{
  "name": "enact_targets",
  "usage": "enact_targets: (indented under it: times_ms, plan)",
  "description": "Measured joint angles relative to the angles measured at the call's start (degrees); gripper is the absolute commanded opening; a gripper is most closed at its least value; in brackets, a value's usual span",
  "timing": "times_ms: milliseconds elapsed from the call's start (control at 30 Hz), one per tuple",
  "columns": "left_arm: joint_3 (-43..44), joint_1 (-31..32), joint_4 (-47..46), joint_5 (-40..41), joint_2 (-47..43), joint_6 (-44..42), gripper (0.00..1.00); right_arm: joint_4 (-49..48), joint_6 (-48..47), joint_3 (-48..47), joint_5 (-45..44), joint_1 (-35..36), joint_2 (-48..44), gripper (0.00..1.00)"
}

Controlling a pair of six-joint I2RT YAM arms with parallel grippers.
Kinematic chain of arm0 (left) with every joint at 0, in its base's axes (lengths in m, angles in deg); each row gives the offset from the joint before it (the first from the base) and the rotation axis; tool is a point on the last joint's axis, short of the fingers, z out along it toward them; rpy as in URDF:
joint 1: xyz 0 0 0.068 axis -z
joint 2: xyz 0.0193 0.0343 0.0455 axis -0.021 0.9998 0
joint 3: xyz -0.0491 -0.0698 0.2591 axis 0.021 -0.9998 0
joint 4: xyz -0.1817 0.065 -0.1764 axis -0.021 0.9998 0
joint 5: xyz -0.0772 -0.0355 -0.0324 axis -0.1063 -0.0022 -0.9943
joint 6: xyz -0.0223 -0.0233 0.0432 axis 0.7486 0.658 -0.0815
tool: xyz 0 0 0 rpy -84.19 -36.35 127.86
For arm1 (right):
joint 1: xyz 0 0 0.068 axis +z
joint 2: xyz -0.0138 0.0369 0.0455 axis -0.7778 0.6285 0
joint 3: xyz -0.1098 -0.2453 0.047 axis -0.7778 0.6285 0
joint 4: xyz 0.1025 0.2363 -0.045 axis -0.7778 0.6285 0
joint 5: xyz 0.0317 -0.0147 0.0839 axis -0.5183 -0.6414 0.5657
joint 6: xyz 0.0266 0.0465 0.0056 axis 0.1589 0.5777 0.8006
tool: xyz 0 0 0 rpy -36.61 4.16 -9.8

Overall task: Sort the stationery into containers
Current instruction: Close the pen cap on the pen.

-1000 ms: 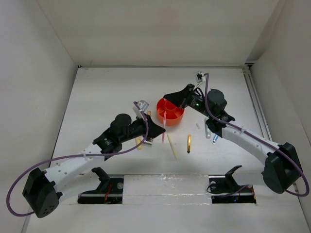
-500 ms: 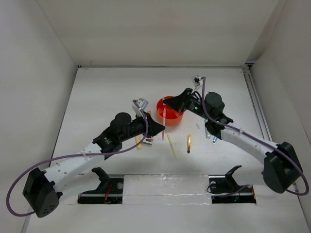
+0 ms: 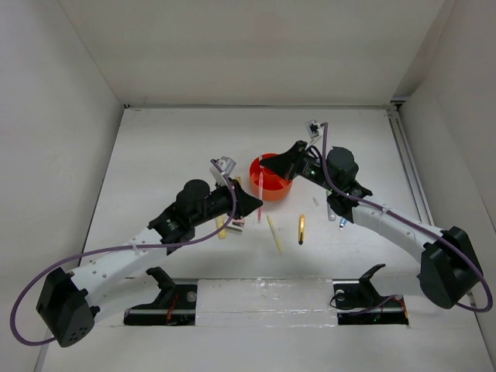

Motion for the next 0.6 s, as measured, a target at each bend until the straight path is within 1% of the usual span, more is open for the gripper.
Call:
enact_targets:
  times_ms: [600]
  plan:
    - [0.3, 0.0, 0.6, 1.3, 1.1, 0.0, 0.0, -0.2, 0.0, 0.0, 0.9, 0.0, 0.5, 0.0]
